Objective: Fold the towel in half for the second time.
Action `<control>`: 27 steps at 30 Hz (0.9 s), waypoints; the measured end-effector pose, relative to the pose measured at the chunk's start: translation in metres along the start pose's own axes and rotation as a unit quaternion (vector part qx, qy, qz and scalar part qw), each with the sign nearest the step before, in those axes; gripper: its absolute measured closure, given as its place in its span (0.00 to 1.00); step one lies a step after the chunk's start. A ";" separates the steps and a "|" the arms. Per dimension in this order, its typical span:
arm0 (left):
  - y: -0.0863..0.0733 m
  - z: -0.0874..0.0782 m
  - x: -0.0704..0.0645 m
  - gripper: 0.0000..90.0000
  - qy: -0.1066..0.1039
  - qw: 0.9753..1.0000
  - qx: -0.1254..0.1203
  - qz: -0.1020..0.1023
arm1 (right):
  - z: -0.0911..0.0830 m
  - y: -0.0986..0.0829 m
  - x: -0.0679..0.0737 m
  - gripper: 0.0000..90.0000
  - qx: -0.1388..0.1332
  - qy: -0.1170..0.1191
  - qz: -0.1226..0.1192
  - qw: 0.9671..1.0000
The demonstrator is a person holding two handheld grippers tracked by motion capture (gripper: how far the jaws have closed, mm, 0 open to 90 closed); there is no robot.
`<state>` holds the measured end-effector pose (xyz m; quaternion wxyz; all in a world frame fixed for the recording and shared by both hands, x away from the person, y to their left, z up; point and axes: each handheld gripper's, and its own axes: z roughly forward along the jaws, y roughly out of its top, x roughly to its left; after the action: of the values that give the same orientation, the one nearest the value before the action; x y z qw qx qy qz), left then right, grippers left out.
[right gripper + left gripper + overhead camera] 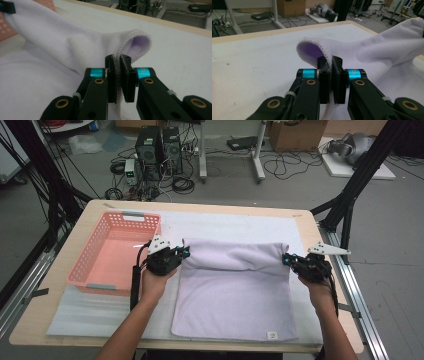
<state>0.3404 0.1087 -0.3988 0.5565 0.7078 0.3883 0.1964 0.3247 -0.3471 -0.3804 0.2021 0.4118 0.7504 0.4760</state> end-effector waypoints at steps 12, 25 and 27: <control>-0.040 -0.050 -0.028 0.95 -0.042 0.999 0.024 0.007 | -0.042 -0.052 0.028 0.94 0.010 0.002 0.016 1.000; -0.048 -0.054 -0.030 0.52 -0.016 0.997 0.071 0.009 | -0.056 -0.072 0.041 0.62 0.040 -0.033 0.040 0.998; -0.043 -0.045 -0.025 0.50 -0.008 0.997 0.076 0.002 | -0.055 -0.064 0.036 0.58 0.028 -0.046 0.049 0.997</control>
<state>0.2787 0.1219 -0.4220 0.5036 0.7507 0.3958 0.1616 0.2380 -0.3610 -0.4081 0.2009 0.4750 0.7324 0.4445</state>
